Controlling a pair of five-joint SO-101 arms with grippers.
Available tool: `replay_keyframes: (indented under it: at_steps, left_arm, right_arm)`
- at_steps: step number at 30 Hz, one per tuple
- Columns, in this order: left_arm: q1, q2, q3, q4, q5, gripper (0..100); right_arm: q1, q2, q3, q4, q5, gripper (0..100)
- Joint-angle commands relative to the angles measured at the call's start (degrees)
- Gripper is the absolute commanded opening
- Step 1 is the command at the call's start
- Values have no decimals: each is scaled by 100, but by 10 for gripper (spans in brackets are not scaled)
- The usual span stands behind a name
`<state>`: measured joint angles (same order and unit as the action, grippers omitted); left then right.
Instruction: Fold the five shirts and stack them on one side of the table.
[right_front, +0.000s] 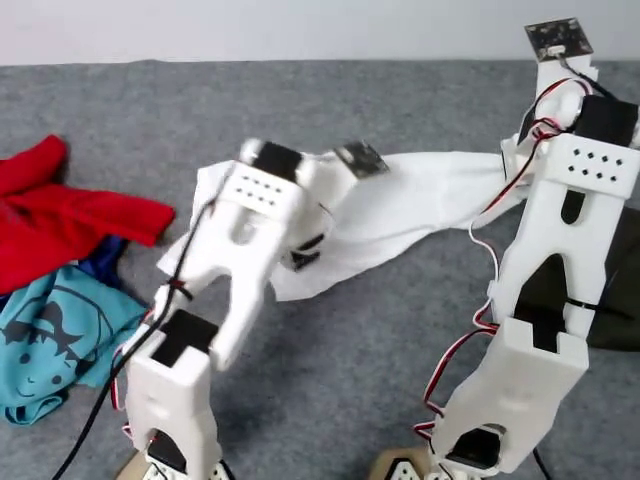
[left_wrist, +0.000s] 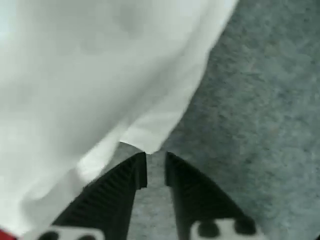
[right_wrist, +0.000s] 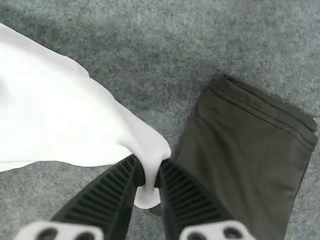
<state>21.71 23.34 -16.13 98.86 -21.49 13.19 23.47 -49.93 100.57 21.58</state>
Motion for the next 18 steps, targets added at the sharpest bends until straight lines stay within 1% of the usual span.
replay_keyframes:
  at_steps: [1, 6, 11, 18]
  left_arm:
    - [132, -132, 110, 70, -9, 137]
    - [-9, 404, 92, -211, -35, 141]
    - [9, 879, 92, -440, -35, 142]
    - [-123, 1292, 84, -826, -44, 142]
  right_arm:
    - [75, -382, -299, 215, 35, 9]
    - [75, -374, -290, 215, 35, 9]
    - [75, -365, -290, 215, 35, 9]
    - [75, -365, -290, 215, 35, 9]
